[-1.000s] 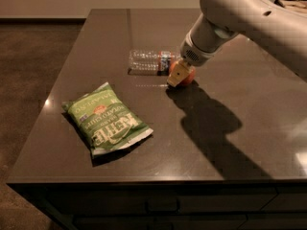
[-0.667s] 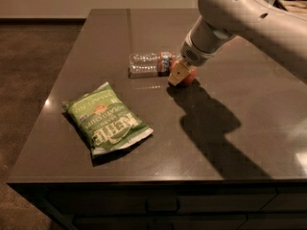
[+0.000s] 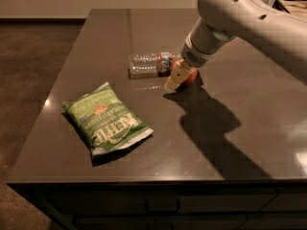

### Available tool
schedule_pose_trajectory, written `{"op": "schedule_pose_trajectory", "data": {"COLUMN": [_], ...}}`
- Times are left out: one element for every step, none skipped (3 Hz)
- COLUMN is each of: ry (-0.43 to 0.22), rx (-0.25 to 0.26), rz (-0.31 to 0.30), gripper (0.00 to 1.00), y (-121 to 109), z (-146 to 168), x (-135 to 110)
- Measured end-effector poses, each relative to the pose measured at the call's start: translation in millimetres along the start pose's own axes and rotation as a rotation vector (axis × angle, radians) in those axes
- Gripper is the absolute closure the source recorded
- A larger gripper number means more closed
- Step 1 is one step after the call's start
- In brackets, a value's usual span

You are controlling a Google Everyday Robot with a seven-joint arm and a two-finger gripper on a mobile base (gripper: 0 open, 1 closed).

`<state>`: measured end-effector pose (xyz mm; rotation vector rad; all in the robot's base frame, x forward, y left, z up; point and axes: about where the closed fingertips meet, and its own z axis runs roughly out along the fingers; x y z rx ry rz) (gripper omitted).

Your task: Move apple near water bottle

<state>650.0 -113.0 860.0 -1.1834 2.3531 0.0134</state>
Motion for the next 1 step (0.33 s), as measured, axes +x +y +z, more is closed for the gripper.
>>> {"op": "schedule_pose_trajectory", "data": {"ry": [0.0], "rx": [0.0], "rz": [0.0], "gripper": [0.0], "y": [0.0], "z": [0.0], "x": [0.0]}}
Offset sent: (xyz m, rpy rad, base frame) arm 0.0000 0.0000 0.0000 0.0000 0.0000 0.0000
